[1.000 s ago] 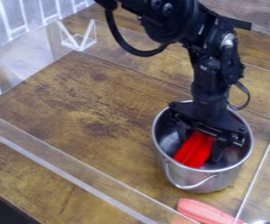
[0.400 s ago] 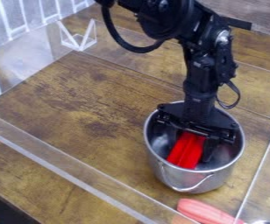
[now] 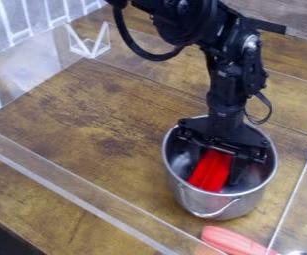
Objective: Remove the red object from the silver pot and put it on the table
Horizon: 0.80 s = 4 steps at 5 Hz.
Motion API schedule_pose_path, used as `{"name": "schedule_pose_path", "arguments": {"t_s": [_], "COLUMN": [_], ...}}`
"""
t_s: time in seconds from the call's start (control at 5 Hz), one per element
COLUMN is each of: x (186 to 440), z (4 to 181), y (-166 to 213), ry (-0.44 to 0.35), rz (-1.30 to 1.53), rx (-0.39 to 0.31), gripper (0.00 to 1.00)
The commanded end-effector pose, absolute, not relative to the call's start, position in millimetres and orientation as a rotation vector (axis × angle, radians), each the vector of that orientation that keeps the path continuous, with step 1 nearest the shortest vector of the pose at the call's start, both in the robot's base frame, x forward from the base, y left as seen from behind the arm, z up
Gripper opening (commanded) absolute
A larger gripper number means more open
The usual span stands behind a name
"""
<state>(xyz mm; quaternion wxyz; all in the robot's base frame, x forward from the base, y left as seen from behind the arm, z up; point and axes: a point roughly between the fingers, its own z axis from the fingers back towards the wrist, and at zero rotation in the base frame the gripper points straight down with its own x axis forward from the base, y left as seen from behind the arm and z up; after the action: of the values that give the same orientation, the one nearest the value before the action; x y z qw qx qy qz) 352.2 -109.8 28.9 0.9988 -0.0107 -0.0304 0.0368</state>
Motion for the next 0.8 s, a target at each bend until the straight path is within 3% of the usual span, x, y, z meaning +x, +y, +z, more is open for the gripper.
{"name": "schedule_pose_path", "arguments": {"t_s": [0.0,0.4,0.6], "x": [358.6,366.1,355.9], "z": [69.2,66.6,58.1], "y": [-106.9,-110.9,-104.4], "ry": [-0.131,-0.127,-0.125], "rz": [0.049,0.109,0.077], "rx": [-0.044,-0.034,-0.034], "gripper": [0.0,0.0,0.0]}}
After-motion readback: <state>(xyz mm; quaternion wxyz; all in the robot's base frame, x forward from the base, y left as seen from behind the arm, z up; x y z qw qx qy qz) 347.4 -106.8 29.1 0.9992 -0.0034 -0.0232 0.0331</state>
